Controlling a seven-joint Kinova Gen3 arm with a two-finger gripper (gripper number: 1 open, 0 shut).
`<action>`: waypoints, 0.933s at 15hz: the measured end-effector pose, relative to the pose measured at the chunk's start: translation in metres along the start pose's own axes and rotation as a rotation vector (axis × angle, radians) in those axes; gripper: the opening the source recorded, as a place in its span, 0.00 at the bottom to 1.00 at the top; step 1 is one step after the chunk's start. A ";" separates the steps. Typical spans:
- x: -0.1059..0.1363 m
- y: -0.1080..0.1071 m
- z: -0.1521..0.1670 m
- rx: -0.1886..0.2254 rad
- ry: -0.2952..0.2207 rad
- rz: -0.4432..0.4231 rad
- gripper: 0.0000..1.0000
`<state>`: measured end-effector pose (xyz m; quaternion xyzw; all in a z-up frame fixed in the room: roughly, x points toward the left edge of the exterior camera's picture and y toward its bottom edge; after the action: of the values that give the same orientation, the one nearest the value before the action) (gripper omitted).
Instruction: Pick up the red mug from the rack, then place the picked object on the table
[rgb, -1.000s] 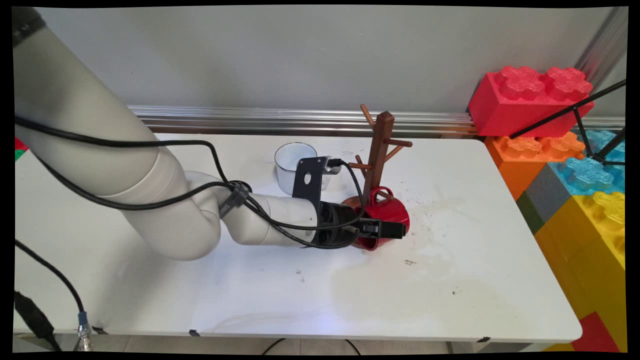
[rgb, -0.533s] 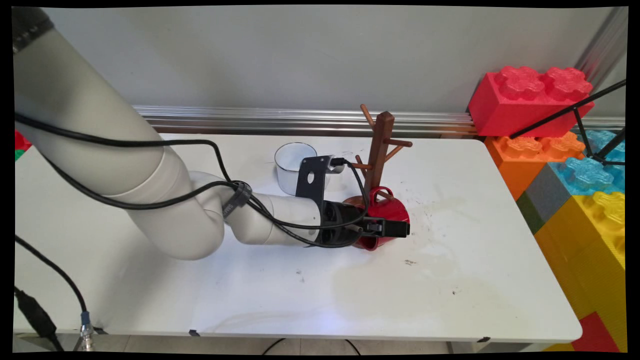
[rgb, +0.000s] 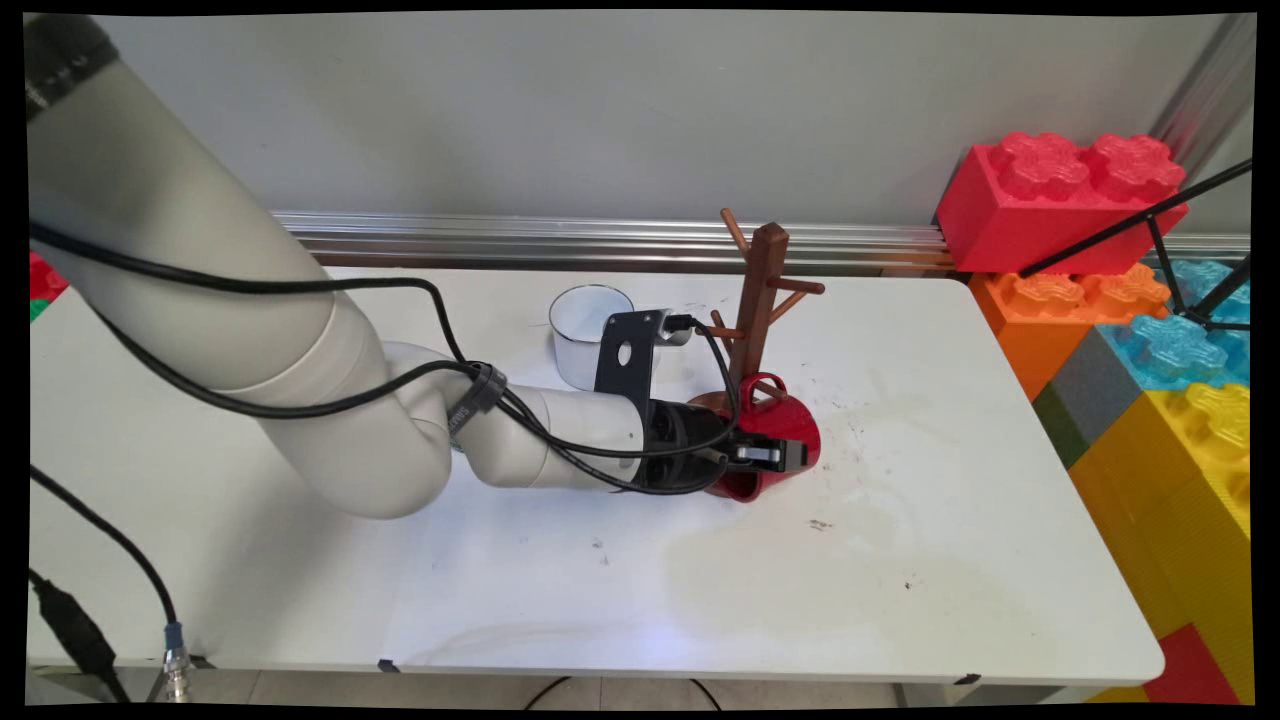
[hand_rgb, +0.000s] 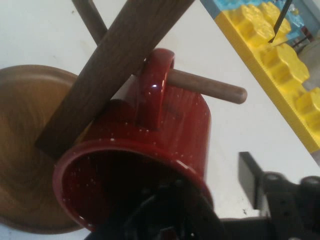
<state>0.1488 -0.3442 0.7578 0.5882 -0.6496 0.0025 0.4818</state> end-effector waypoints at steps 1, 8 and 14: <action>0.000 0.000 0.000 0.001 -0.001 0.001 0.00; -0.001 -0.005 -0.002 0.014 -0.002 0.001 0.00; -0.001 -0.006 -0.007 0.011 0.000 -0.012 0.00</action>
<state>0.1578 -0.3410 0.7573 0.5948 -0.6459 0.0033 0.4785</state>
